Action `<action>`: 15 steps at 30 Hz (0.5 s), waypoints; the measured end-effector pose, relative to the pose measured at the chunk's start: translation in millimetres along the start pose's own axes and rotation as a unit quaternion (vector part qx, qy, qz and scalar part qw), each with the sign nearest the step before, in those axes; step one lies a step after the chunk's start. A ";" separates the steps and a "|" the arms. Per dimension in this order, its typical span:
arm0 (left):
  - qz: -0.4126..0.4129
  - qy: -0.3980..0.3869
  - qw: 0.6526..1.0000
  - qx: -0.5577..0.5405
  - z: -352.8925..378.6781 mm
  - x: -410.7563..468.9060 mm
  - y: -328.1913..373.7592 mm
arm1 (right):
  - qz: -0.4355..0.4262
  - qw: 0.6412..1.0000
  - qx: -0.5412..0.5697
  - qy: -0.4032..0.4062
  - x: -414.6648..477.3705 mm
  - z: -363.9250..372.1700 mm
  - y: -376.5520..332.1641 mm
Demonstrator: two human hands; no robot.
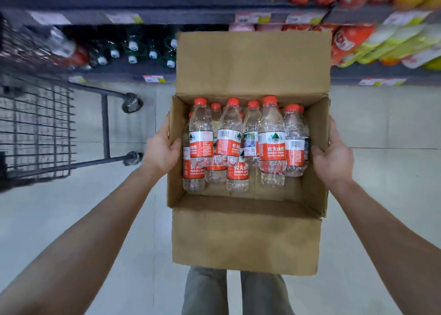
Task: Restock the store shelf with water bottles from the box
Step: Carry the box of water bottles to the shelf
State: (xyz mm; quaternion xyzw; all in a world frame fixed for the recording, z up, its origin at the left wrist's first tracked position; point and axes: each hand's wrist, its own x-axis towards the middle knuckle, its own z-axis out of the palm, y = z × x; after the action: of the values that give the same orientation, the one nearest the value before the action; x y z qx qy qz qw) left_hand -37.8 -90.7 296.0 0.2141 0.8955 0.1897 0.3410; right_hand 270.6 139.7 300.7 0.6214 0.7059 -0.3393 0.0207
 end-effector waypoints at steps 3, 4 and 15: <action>0.004 0.011 1.000 -0.001 -62.4 -38.0 27.3 | -0.023 1.000 -0.017 0.009 -30.4 -54.6 -50.0; 0.013 0.015 1.000 -0.012 -84.2 -49.2 34.5 | -0.032 0.999 -0.018 0.009 -39.6 -70.1 -65.9; 0.041 0.117 0.992 -0.024 -275.7 -154.1 85.8 | -0.108 0.994 -0.001 0.004 -137.0 -190.5 -209.4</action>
State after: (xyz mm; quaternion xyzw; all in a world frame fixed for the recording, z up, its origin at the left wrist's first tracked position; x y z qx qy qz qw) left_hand -102.7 -151.4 610.9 0.2189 0.9149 0.2488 0.2305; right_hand 189.8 118.1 603.8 0.5431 0.7693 -0.3359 -0.0181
